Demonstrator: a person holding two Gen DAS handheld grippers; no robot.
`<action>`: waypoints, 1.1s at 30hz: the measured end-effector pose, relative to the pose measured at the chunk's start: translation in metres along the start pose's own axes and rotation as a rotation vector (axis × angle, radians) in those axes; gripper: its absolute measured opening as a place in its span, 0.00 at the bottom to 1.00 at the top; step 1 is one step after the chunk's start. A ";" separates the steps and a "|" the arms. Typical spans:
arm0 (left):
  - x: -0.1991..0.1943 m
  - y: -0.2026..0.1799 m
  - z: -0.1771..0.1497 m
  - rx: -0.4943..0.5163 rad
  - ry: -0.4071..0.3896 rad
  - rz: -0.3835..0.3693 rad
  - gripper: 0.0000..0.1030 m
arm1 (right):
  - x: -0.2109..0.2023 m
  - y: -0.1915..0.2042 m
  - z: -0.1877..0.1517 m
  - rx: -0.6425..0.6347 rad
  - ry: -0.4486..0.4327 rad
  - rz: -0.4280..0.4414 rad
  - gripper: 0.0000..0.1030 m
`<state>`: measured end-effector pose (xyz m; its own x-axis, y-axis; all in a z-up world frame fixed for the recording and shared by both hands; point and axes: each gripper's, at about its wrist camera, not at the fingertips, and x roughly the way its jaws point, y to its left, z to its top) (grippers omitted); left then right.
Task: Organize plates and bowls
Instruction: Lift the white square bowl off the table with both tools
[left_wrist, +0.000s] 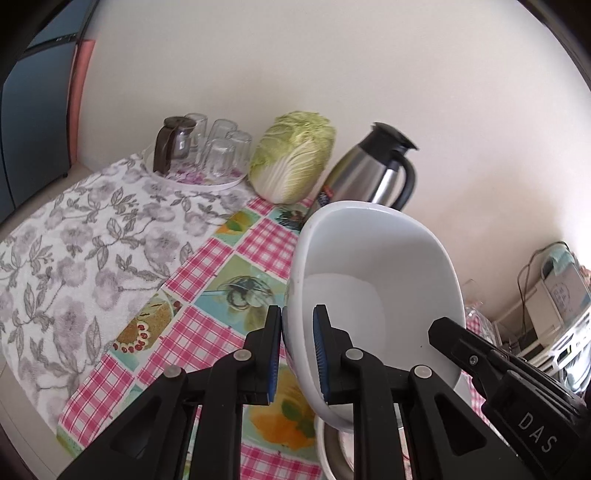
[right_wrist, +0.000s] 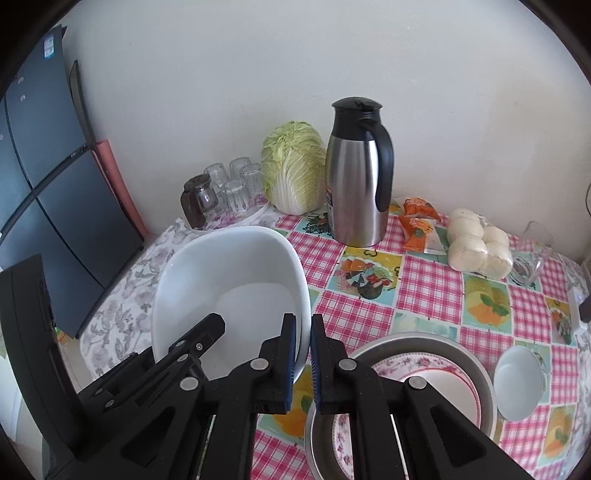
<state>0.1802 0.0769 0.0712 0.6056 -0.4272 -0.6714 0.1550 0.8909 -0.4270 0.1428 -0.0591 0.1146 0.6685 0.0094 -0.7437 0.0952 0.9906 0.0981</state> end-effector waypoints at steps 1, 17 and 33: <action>-0.004 -0.004 -0.001 0.010 -0.003 -0.002 0.17 | -0.005 -0.004 -0.003 0.009 -0.004 0.003 0.08; -0.036 -0.060 -0.028 0.182 -0.021 -0.001 0.17 | -0.055 -0.053 -0.048 0.135 -0.083 0.012 0.08; -0.025 -0.089 -0.047 0.296 0.023 0.031 0.17 | -0.044 -0.086 -0.088 0.263 -0.101 0.044 0.09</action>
<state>0.1146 0.0014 0.0972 0.5960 -0.3994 -0.6966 0.3598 0.9084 -0.2130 0.0396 -0.1324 0.0808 0.7447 0.0247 -0.6669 0.2439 0.9201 0.3064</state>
